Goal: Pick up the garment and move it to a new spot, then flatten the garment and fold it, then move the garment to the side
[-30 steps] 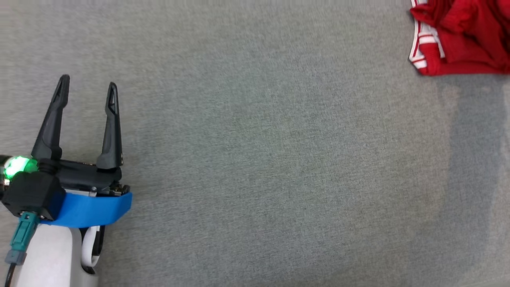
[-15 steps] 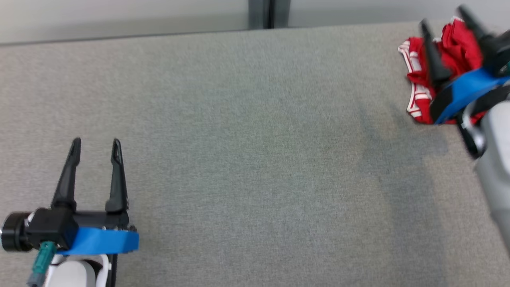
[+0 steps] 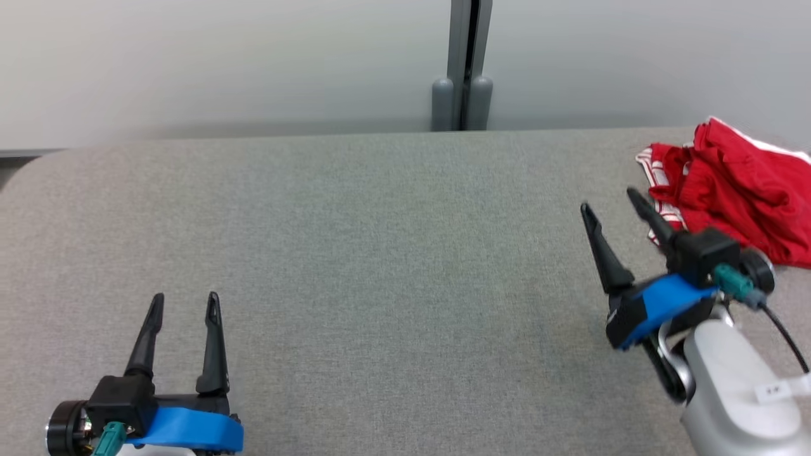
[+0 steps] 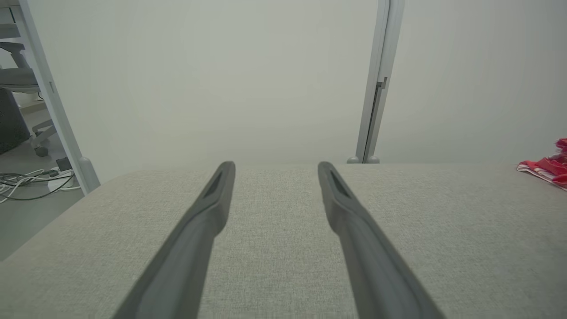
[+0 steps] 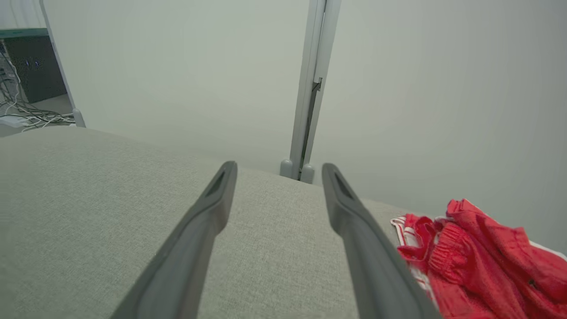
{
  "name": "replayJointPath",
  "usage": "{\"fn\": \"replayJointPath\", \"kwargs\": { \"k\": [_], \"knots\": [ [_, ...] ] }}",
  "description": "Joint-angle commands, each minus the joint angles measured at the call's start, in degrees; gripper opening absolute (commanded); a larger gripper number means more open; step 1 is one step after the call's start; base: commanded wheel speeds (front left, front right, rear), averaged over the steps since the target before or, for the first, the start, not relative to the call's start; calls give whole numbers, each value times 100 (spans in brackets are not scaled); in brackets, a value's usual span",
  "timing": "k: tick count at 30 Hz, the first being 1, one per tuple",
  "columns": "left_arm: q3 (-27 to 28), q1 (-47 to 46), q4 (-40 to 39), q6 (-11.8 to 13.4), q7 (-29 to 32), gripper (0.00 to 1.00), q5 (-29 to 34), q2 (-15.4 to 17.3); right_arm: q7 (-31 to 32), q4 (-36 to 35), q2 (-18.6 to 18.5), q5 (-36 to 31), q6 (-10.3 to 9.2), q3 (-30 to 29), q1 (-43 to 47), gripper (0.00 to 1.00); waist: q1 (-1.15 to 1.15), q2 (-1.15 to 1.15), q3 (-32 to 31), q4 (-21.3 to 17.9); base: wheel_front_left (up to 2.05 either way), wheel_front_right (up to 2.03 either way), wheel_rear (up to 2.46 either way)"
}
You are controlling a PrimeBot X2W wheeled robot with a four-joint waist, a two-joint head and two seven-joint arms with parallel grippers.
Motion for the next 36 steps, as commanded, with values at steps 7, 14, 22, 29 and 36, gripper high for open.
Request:
{"fn": "replayJointPath", "kwargs": {
  "k": [7,14,22,29,36],
  "knots": [
    [15,141,261,-53,-14,100,38,-42,-27,-517,318,-85,1,-553,1115,100,1,2,-296,56,0,0,0],
    [42,341,404,-68,-14,100,77,-67,-28,-991,626,-230,1,-966,1896,100,1,2,-530,-1,0,0,0],
    [82,305,493,-93,-14,100,56,-102,-28,-1470,817,-405,1,-1319,2464,100,1,2,-647,-8,0,0,0],
    [81,346,546,-124,-14,100,33,-91,-27,-1725,952,-466,1,-1605,2692,100,1,2,-702,-18,0,0,0],
    [85,314,490,-130,-14,100,54,-55,-28,-1810,1038,-479,1,-1733,2794,100,1,2,-709,-24,0,0,0]
  ]
}}
